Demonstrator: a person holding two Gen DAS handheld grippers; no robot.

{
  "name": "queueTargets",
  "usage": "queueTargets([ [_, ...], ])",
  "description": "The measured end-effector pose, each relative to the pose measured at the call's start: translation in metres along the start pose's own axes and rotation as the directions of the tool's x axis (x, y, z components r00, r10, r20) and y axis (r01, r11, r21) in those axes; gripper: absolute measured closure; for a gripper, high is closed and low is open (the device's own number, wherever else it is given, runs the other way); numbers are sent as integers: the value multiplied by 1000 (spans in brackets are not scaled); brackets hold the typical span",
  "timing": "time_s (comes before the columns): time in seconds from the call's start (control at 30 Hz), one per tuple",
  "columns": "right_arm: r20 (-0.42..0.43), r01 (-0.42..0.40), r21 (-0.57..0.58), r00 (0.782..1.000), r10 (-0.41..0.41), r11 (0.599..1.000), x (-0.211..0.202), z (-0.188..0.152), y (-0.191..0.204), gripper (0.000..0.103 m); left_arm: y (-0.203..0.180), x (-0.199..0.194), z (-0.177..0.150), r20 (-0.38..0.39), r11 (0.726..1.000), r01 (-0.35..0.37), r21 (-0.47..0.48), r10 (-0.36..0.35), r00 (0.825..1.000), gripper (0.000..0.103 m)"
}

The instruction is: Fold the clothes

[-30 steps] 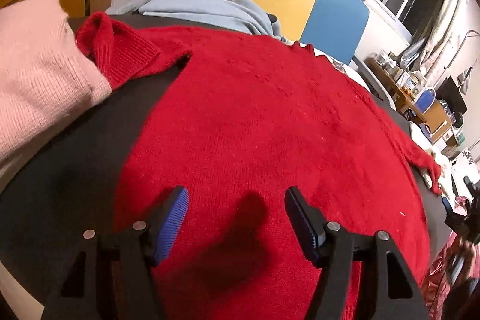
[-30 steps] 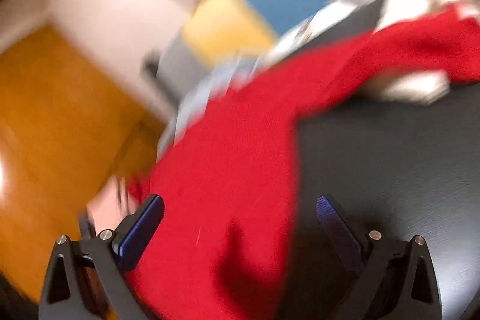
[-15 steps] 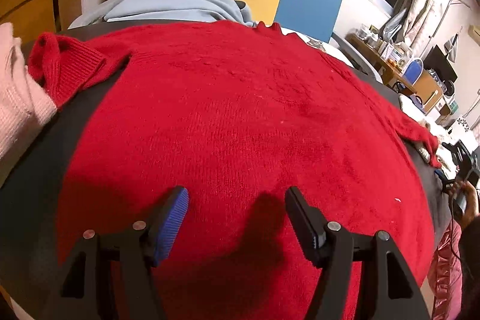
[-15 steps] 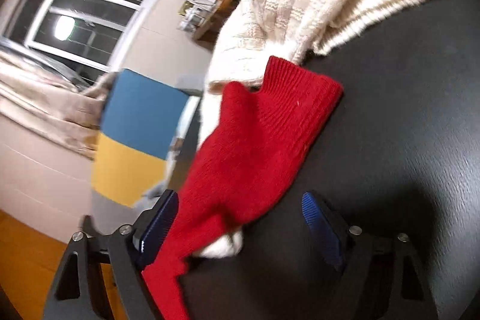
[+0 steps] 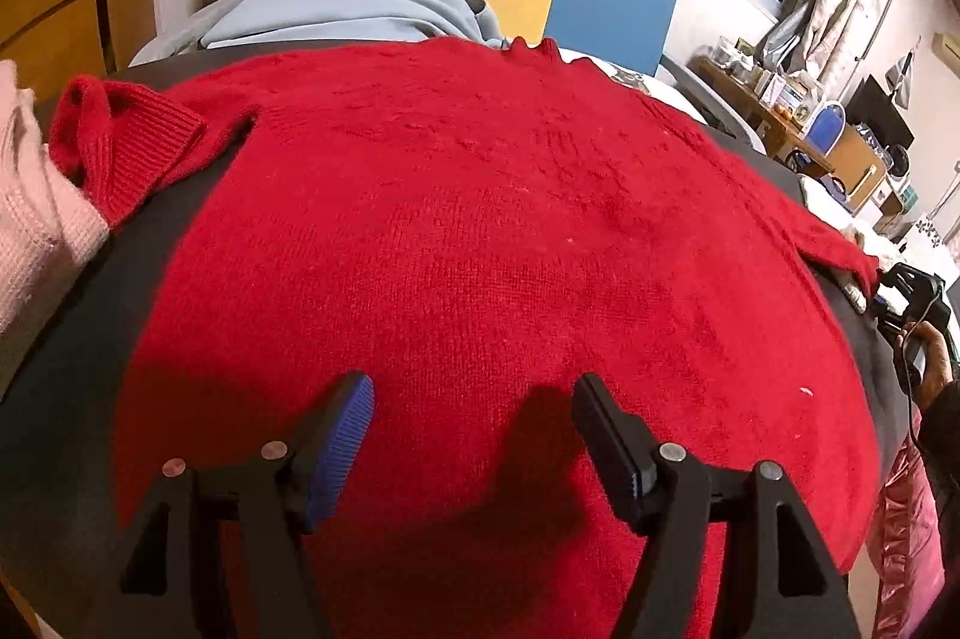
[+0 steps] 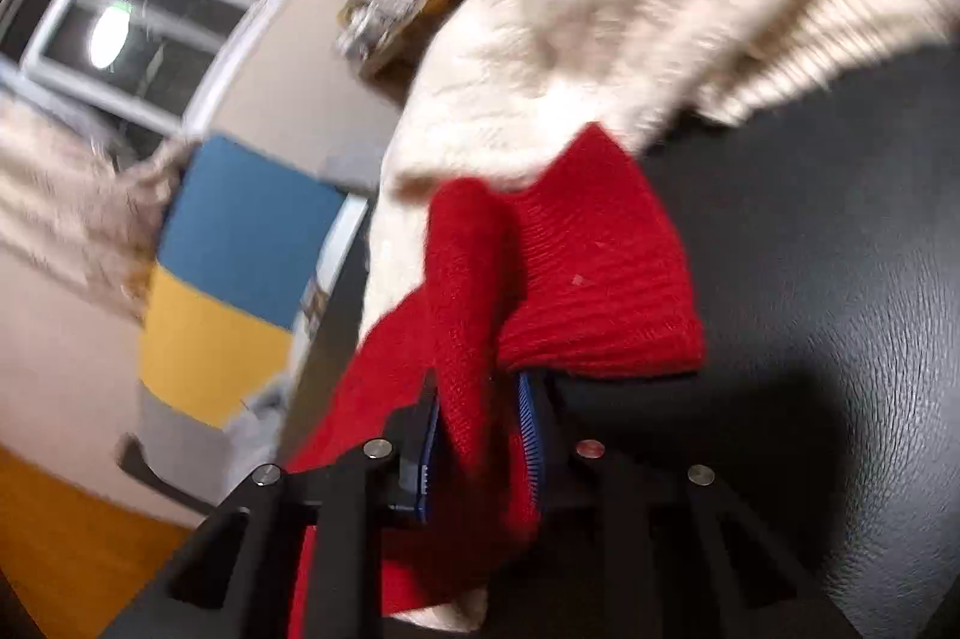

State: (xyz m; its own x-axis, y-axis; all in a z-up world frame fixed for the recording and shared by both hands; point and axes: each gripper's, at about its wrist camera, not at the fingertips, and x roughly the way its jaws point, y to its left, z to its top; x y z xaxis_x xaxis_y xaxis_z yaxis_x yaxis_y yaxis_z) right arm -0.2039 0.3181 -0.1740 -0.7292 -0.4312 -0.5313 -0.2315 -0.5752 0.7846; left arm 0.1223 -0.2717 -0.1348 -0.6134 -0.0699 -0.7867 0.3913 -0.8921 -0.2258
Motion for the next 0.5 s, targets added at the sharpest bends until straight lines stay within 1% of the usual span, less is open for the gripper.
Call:
queueTargets([
  [0.03, 5, -25, 22, 1000, 25, 999, -1, 1, -1, 78, 1, 0, 0, 1, 1000, 3, -4, -3, 1000, 32],
  [0.1, 14, -105, 39, 994, 105, 994, -7, 3, 9, 78, 1, 1, 1, 3, 1000, 10, -13, -10, 1000, 31],
  [0.17, 3, -211, 8, 978, 211, 978, -11, 6, 33, 78, 1, 1, 1, 6, 1000, 13, -20, -13, 1000, 30],
  [0.2, -25, -266, -30, 964, 265, 964, -11, 5, 56, 78, 1, 1, 2, 7, 1000, 16, -25, -16, 1000, 30],
  [0.23, -53, -304, -59, 952, 301, 951, -10, 0, 74, 78, 1, 0, 2, 7, 999, 22, -34, -22, 1000, 30],
  [0.3, -150, -376, -135, 922, 357, 917, 0, -21, 122, 78, 4, -1, 3, 7, 997, 41, -59, -40, 999, 30],
  [0.33, -201, -414, -171, 903, 379, 894, 6, -32, 147, 78, 7, -2, 3, 7, 996, 54, -77, -54, 999, 30],
  [0.4, -329, -464, -248, 866, 376, 850, 25, -77, 198, 76, 13, -4, 4, 7, 990, 81, -115, -80, 997, 30],
  [0.43, -391, -488, -286, 845, 365, 824, 33, -105, 218, 68, 17, -6, 4, 8, 987, 90, -130, -89, 996, 30],
  [0.47, -452, -515, -320, 821, 350, 795, 40, -132, 236, 39, 20, -8, 5, 10, 985, 97, -144, -97, 995, 30],
  [0.5, -518, -557, -337, 783, 345, 759, 47, -160, 252, 21, 23, -11, 5, 13, 984, 99, -150, -98, 995, 30],
])
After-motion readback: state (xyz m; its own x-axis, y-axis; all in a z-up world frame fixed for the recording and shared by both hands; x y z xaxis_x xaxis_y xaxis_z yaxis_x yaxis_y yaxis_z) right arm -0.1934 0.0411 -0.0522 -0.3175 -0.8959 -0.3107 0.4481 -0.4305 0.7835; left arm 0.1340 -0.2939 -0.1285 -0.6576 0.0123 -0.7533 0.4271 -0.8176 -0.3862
